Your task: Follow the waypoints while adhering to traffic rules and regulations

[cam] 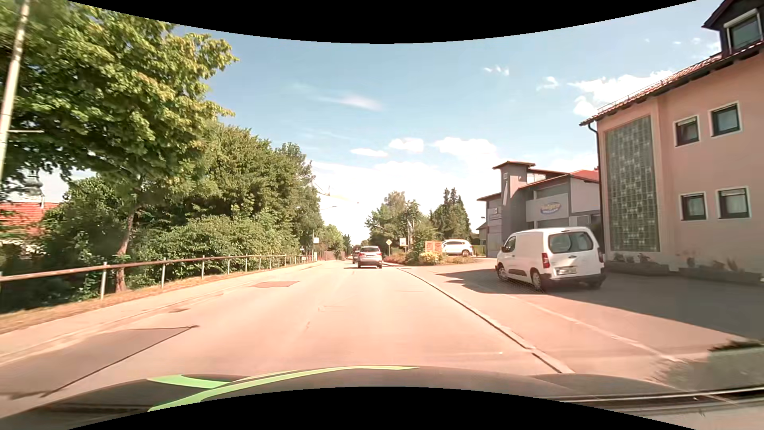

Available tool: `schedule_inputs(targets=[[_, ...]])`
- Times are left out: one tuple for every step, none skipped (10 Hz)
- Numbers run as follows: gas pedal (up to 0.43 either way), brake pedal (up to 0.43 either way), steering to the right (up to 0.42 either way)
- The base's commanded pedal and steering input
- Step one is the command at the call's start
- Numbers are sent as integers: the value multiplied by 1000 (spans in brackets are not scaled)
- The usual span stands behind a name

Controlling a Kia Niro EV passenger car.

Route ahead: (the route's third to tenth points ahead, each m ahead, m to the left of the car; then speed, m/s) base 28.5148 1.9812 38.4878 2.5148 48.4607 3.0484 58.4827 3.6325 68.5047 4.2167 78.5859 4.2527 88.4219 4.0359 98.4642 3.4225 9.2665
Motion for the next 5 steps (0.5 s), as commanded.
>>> schedule_inputs(targets=[[39, 0, -11], [39, 0, -11], [39, 0, -11], [47, 0, -11], [47, 0, -11]])
